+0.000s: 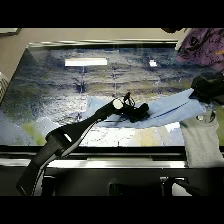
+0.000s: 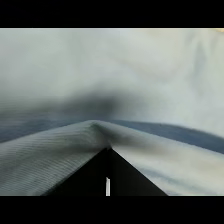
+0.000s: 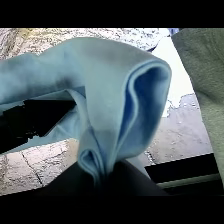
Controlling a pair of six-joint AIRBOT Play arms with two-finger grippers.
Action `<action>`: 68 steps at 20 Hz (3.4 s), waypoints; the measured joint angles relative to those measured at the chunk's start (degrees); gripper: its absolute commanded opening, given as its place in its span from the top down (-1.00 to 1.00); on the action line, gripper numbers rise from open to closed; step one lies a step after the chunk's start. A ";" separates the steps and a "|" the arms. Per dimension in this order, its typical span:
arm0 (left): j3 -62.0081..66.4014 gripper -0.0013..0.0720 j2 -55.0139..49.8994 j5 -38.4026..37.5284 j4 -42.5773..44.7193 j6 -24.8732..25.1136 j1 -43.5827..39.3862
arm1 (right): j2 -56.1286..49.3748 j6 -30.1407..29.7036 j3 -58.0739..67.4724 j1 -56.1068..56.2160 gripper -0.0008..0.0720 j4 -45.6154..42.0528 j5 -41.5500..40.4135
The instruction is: Fold the clothes and pants, and hang the long-sleeved shirts on hangers.
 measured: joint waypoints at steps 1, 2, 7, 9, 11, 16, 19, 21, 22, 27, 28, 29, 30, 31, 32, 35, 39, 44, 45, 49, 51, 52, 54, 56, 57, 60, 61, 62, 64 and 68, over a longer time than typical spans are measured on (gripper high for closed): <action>0.26 0.92 -0.07 0.07 -0.24 0.02 0.04 | 0.09 0.04 0.04 0.00 0.87 -0.04 -0.04; 0.46 0.92 0.04 -0.22 -0.57 0.07 0.35 | 0.20 0.20 0.07 0.00 0.87 -0.22 -0.15; 0.85 0.92 5.14 -8.46 7.17 -0.81 5.95 | 0.35 1.11 0.13 0.92 0.87 1.53 -2.45; 0.94 0.91 9.35 -13.92 14.14 -2.01 10.05 | 0.22 3.08 0.13 3.52 0.87 3.04 -4.07; 0.94 0.91 14.19 -20.79 21.51 -2.80 14.86 | -0.26 6.45 0.13 8.28 0.87 3.89 -6.60; 0.96 0.91 26.80 -35.69 34.82 -0.81 28.39 | -3.15 16.81 0.13 24.00 0.87 4.81 -17.09; 0.96 0.91 32.52 -41.20 38.47 1.38 35.71 | -6.82 22.51 0.13 33.31 0.87 4.94 -24.96; 0.96 0.91 35.23 -43.87 39.52 2.80 39.87 | -9.62 25.49 0.13 38.40 0.87 5.20 -29.97; 0.96 0.91 36.33 -44.92 39.98 3.50 41.83 | -11.02 26.77 0.13 40.59 0.87 5.29 -32.30; 0.96 0.91 38.58 -48.06 40.85 6.14 48.19 | -17.42 30.29 0.13 48.06 0.87 6.73 -42.60; 0.96 0.91 38.71 -48.26 41.05 6.67 48.96 | -18.49 30.49 0.13 48.92 0.87 7.19 -43.91; 0.96 0.91 38.82 -48.46 41.07 7.30 49.46 | -19.63 30.84 0.13 49.64 0.87 7.78 -45.09; 0.96 0.91 38.88 -48.65 41.42 7.80 49.90 | -20.68 30.91 0.13 50.25 0.87 8.26 -46.18; 0.94 0.91 38.91 -48.70 41.90 8.24 50.21 | -21.57 31.08 0.13 50.71 0.87 8.70 -47.06; 0.94 0.91 38.95 -48.81 42.58 8.63 50.47 | -22.51 31.10 0.13 51.17 0.87 9.09 -47.78; 0.81 0.91 38.99 -48.81 43.69 9.29 50.84 | -24.96 31.28 0.13 52.28 0.80 9.99 -49.09; 0.72 0.91 38.84 -48.78 44.57 9.55 50.99 | -27.61 30.53 0.13 53.13 0.02 11.28 -49.62; 0.72 0.91 38.40 -48.74 44.87 9.68 51.06 | -27.65 26.10 0.13 53.13 -0.39 13.84 -49.37; 0.72 0.91 38.38 -48.74 44.87 9.68 51.06 | -27.10 25.51 0.13 52.78 -0.39 13.99 -48.92; 0.72 0.91 38.27 -48.70 44.92 9.68 51.06 | -23.34 22.12 0.13 47.08 -0.72 14.25 -43.41; 0.72 0.91 38.27 -48.70 44.96 9.68 51.06 | -20.68 18.03 0.13 41.24 -0.77 14.60 -38.62; 0.72 0.91 38.27 -48.70 44.96 9.68 51.06 | -19.19 15.30 0.13 37.27 -0.77 14.88 -35.65; 0.72 0.91 38.27 -48.70 44.98 9.70 51.06 | -16.74 9.49 -0.24 28.24 -0.77 15.43 -29.79; 0.72 0.91 38.27 -48.70 45.00 9.73 51.10 | -15.34 3.45 -2.08 19.21 -0.77 17.31 -25.09; 0.72 0.90 38.27 -48.70 45.00 9.75 51.21 | -14.93 0.15 -4.00 15.04 -0.77 19.52 -23.37; 0.72 0.91 38.27 -48.70 45.09 9.86 51.67 | -14.84 -8.90 -12.04 6.84 -0.76 26.21 -21.42; 0.72 0.91 38.27 -48.70 45.07 9.90 51.80 | -15.26 -11.80 -15.08 5.42 -0.76 28.26 -21.35; 0.72 0.91 38.27 -48.70 45.11 10.03 51.93 | -15.98 -14.60 -17.97 4.48 -0.76 30.34 -21.38; 0.72 0.91 38.27 -48.70 45.31 10.40 52.17 | -17.75 -19.45 -22.40 3.74 -0.75 34.49 -22.23; 0.72 0.91 38.27 -48.70 45.33 10.80 52.33 | -22.40 -26.62 -27.23 4.85 -0.68 40.89 -24.02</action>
